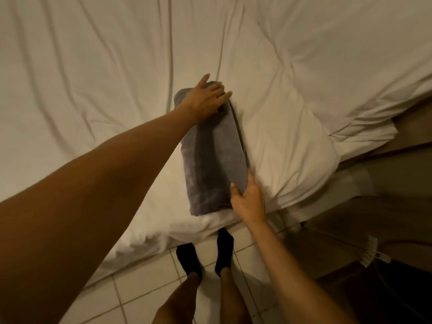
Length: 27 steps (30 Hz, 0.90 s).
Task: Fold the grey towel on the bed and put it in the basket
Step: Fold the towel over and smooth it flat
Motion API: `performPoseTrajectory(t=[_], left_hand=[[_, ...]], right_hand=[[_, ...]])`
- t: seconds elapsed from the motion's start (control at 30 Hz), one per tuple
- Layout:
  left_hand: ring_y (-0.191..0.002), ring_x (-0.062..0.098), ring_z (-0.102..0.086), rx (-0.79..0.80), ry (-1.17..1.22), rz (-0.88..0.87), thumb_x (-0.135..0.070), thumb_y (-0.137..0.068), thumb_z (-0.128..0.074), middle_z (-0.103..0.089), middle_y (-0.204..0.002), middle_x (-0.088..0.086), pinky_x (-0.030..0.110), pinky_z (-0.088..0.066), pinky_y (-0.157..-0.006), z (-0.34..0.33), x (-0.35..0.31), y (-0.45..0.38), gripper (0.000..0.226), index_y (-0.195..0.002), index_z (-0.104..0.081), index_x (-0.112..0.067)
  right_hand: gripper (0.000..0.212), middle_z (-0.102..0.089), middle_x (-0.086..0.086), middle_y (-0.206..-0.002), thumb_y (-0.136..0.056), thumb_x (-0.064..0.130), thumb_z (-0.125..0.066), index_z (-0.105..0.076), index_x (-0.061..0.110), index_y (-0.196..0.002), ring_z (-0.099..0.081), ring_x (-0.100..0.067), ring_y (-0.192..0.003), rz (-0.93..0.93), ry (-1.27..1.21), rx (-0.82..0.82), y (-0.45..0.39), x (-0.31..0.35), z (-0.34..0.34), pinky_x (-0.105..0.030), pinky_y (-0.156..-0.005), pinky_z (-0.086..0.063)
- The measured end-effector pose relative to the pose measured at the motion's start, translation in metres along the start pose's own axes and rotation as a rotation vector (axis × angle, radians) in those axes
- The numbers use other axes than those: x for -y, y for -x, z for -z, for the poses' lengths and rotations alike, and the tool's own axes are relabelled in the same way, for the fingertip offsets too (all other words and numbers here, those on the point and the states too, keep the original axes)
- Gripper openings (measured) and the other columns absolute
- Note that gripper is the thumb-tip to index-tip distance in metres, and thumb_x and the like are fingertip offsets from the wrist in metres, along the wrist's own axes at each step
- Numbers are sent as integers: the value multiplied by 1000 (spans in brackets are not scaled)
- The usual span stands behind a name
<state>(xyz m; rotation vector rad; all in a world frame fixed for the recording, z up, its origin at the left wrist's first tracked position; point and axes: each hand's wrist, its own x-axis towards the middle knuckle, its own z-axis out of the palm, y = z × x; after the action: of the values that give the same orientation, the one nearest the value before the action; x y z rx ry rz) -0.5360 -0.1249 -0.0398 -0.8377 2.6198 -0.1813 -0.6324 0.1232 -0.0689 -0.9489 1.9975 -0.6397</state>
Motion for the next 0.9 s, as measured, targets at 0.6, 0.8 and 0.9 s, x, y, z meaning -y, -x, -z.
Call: performPoseTrajectory(t=[0.6, 0.8, 0.9], left_hand=[[-148, 19, 8, -44, 492, 192, -50, -100, -15, 7, -160, 3, 46, 6, -119, -77, -51, 18, 60, -152, 2, -26], [-148, 19, 2, -39, 387, 171, -52, -99, -14, -1, -161, 2, 48, 3, -119, -86, -74, -5, 62, -153, -2, -24], [-148, 18, 1, -40, 388, 188, -51, -99, -14, -1, -161, 1, 46, 4, -119, -93, -75, -8, 61, -153, -2, -24]], right_hand=[[58, -24, -14, -154, -93, 28, -28, -28, 6, -147, -20, -25, -143, 366, 626, -132, -5, -11, -48, -46, -114, -14], [62, -18, -15, -156, -98, 40, -30, -22, 5, -148, -18, -27, -144, 201, 639, -186, -22, -45, -51, -41, -116, 0], [62, -18, -15, -156, -98, 40, -26, -21, 5, -149, -16, -26, -144, 199, 653, -167, -28, -49, -55, -36, -115, 8]])
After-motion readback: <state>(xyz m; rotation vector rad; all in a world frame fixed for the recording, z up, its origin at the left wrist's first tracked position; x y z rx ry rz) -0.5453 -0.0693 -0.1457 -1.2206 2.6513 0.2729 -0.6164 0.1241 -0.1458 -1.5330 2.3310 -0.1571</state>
